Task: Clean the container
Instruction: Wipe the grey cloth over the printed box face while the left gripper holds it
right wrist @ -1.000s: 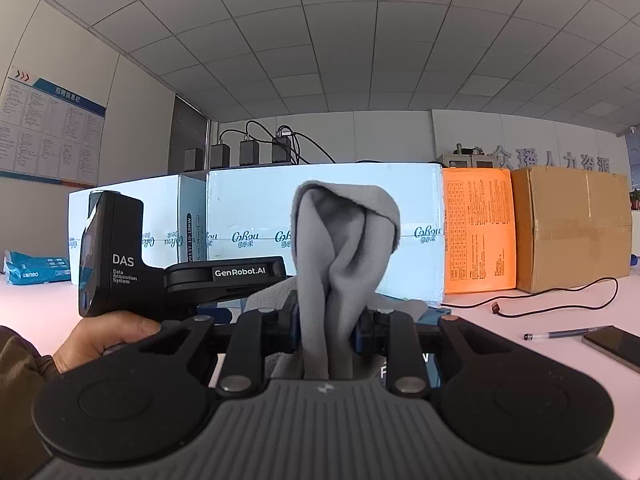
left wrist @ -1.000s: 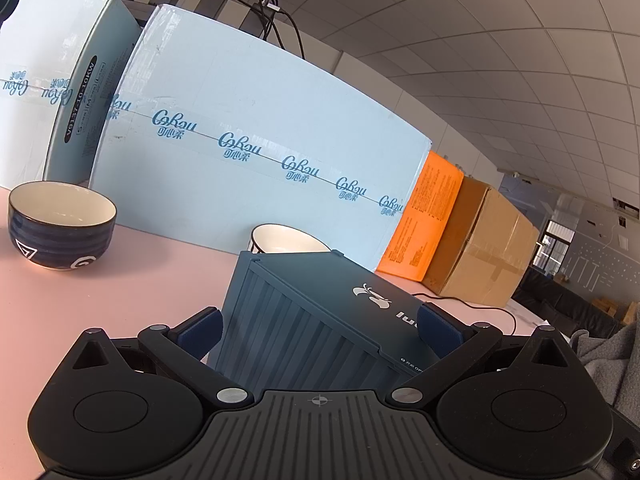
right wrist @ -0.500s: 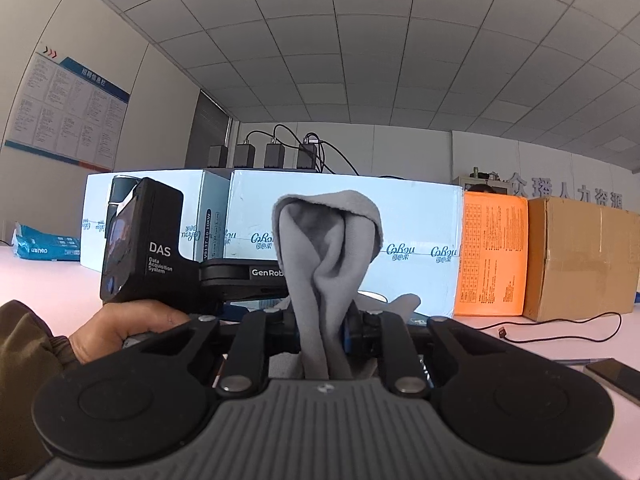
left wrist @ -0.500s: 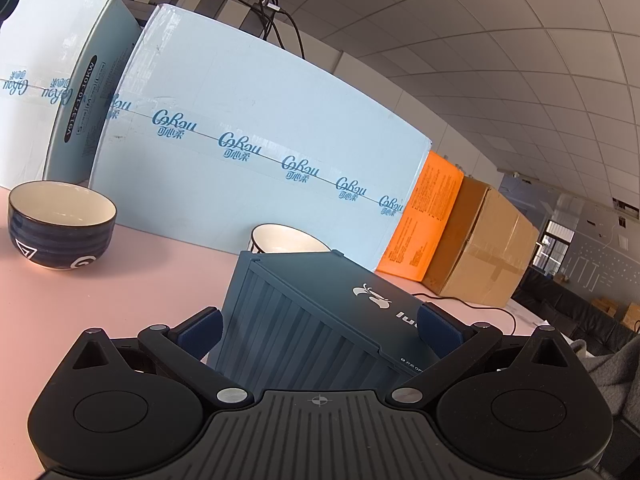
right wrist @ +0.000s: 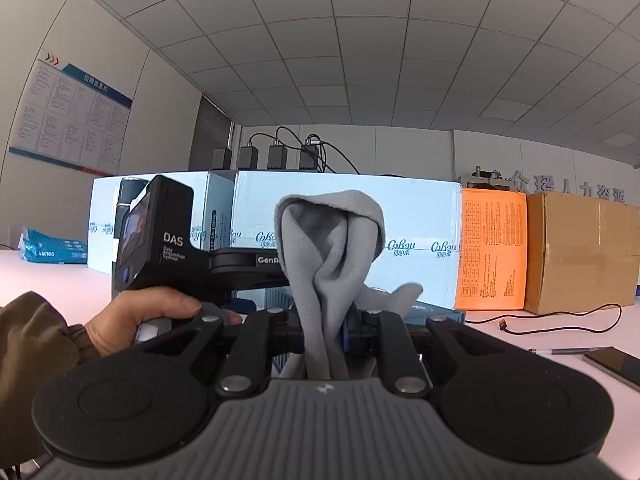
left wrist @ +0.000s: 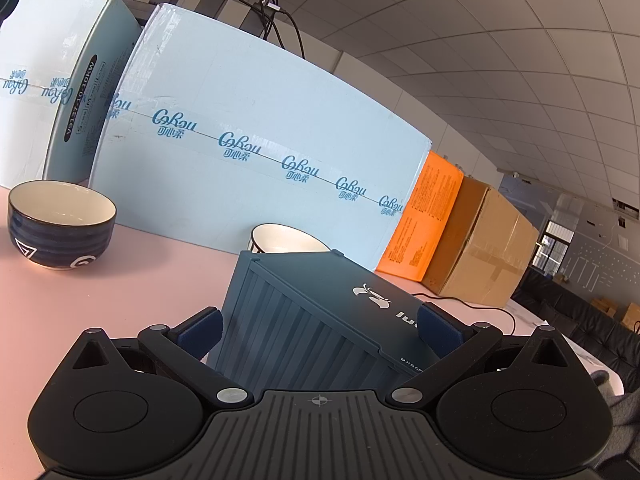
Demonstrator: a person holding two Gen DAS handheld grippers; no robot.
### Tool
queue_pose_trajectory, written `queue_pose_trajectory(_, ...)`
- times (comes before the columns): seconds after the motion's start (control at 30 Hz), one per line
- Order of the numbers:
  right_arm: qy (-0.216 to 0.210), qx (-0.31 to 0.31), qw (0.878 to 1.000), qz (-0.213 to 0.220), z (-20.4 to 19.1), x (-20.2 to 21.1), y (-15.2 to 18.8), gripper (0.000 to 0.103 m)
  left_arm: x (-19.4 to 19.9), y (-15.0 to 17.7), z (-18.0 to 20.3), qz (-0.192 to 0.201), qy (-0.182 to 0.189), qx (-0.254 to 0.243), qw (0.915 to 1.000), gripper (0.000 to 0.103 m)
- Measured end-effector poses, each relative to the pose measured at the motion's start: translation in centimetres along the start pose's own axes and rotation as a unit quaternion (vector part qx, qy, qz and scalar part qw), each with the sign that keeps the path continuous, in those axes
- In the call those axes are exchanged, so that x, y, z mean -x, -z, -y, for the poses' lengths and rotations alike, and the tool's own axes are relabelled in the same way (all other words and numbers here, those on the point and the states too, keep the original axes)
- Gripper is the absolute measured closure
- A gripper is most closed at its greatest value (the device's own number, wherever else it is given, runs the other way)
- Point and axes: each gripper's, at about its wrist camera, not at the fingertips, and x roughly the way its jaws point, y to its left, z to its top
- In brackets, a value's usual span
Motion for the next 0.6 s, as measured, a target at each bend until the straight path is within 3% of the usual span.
queue_pose_trajectory(0.2, -0.024, 0.011, 0.999, -0.017, -0.5, 0.2, 0.2, 0.086, 0.0, 0.0, 0.0, 0.000, 0.000, 0.000, 1.0000, 0.000)
queue_pose_trajectory(0.47, -0.041, -0.033, 0.994, -0.099, -0.5, -0.9, 1.9, 0.086, 0.0, 0.1, 0.1, 0.000, -0.001, -0.001, 1.0000, 0.000)
queue_pose_trajectory(0.6, -0.038, -0.039, 0.995, -0.083, -0.4, -0.4, 1.4, 0.086, -0.1, 0.1, 0.1, 0.000, 0.000, -0.001, 1.0000, 0.000)
